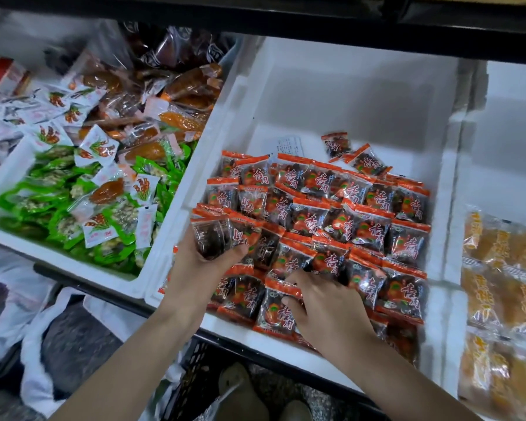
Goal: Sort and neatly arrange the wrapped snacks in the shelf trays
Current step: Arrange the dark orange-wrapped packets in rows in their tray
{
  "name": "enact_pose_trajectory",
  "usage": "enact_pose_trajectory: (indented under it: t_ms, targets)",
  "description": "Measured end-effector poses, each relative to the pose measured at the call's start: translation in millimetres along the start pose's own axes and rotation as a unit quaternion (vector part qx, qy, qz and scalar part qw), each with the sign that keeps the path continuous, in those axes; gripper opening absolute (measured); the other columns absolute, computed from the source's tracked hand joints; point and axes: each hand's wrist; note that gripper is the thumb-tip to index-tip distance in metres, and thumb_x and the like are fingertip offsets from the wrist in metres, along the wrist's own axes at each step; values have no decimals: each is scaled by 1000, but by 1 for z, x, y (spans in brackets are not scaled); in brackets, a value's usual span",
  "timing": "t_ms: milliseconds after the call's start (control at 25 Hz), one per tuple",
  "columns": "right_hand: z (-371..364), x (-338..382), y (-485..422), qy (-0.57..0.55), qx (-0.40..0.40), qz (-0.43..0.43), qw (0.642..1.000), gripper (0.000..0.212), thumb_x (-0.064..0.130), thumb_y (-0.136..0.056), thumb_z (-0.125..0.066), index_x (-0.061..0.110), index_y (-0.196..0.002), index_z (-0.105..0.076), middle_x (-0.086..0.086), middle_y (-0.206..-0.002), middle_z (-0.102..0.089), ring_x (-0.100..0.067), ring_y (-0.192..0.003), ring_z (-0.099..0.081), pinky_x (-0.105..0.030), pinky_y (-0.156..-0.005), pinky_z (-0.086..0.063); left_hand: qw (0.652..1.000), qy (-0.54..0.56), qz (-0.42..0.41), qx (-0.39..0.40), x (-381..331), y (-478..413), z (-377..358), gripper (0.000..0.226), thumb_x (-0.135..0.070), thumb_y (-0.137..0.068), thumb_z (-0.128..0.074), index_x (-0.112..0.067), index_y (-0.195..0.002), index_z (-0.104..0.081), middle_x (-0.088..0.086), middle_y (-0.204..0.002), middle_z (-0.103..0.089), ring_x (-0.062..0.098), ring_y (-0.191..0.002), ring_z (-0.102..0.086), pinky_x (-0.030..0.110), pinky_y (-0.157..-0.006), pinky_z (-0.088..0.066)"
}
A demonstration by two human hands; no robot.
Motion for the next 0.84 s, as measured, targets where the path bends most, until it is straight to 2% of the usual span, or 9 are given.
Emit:
enact_pose_trajectory:
  t_ms: [80, 160, 240, 320, 480, 600, 640, 720, 840]
  targets:
    - [-1, -1, 1, -19, -37, 12, 999, 32, 34, -74, -76, 21, -100, -62, 8, -89, -62, -6, -70, -64, -13, -45, -38, 1000, 21, 10, 15, 2, 2, -2, 49, -17, -73, -77, -31, -115, -57, -10, -108, -70, 11, -105, -64, 37, -96, -45]
    - [4, 2, 3, -131, -50, 9, 990, 32, 33, -81, -69, 23, -108, -56, 11, -96, -57, 2, -72, -59, -7, -53, -42, 997, 52, 35, 39, 4, 8, -5, 52, -24, -64, -79, -28, -111, -58, -6, -105, -72, 15, -102, -66, 39, -94, -46]
    - [15, 9, 3, -321, -30, -51, 945, 29, 40, -88, -55, 31, -114, -45, 19, -102, -55, 6, -85, -57, -9, -70, -45, 993, 72, 55, 75, 5, 14, -7, 53, -26, -59, -76, -20, -109, -60, 1, -99, -73, 20, -97, -68, 41, -90, -49]
    - [24, 12, 7, -459, 10, -100, 883, 27, 42, -84, -57, 34, -108, -48, 18, -101, -61, 4, -90, -60, -16, -80, -47, 988, 61, 60, 127, 5, 23, -9, 54, -28, -61, -76, -14, -110, -60, 4, -99, -73, 22, -97, -68, 41, -87, -52]
    - [38, 7, 13, -465, -25, -130, 875, 28, 29, -80, -69, 28, -101, -52, 10, -85, -69, -1, -74, -65, -12, -66, -48, 990, -24, 27, 134, 9, 33, -17, 32, -22, -83, -66, -14, -112, -57, 2, -98, -73, 14, -88, -70, 29, -77, -57]
    - [48, -5, 18, -471, -27, -189, 861, 30, 32, -80, -68, 24, -104, -50, 4, -88, -66, -22, -73, -64, -27, -66, -47, 989, 51, 91, 109, 7, 41, -26, 26, -30, -97, -44, -12, -108, -59, 5, -93, -67, 10, -76, -65, 23, -71, -57]
    - [51, -8, 21, -485, -19, -204, 850, 29, 33, -80, -68, 29, -101, -50, 6, -91, -63, -21, -77, -64, -30, -71, -49, 985, 79, 109, 106, 6, 45, -28, 28, -30, -99, -38, -15, -101, -62, -1, -85, -67, 4, -69, -63, 18, -65, -55]
    - [55, -11, 27, -518, 8, -214, 828, 31, 36, -79, -66, 37, -103, -47, 20, -98, -53, 1, -83, -62, -22, -73, -51, 978, 123, 138, 94, 6, 51, -32, 38, -27, -101, -35, -26, -79, -66, -8, -71, -64, -2, -59, -58, 17, -63, -51]
    - [59, -11, 32, -502, 36, -216, 836, 30, 32, -82, -66, 34, -108, -51, 20, -103, -58, 8, -86, -60, -9, -65, -44, 954, 225, 186, 64, 6, 57, -40, 34, -39, -89, -47, -16, -66, -59, 0, -65, -57, 13, -63, -51, 28, -72, -37]
Point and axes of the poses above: each hand's wrist, its own y-axis away from the middle knuckle, its own z-axis out of the back of the hand, x = y × z
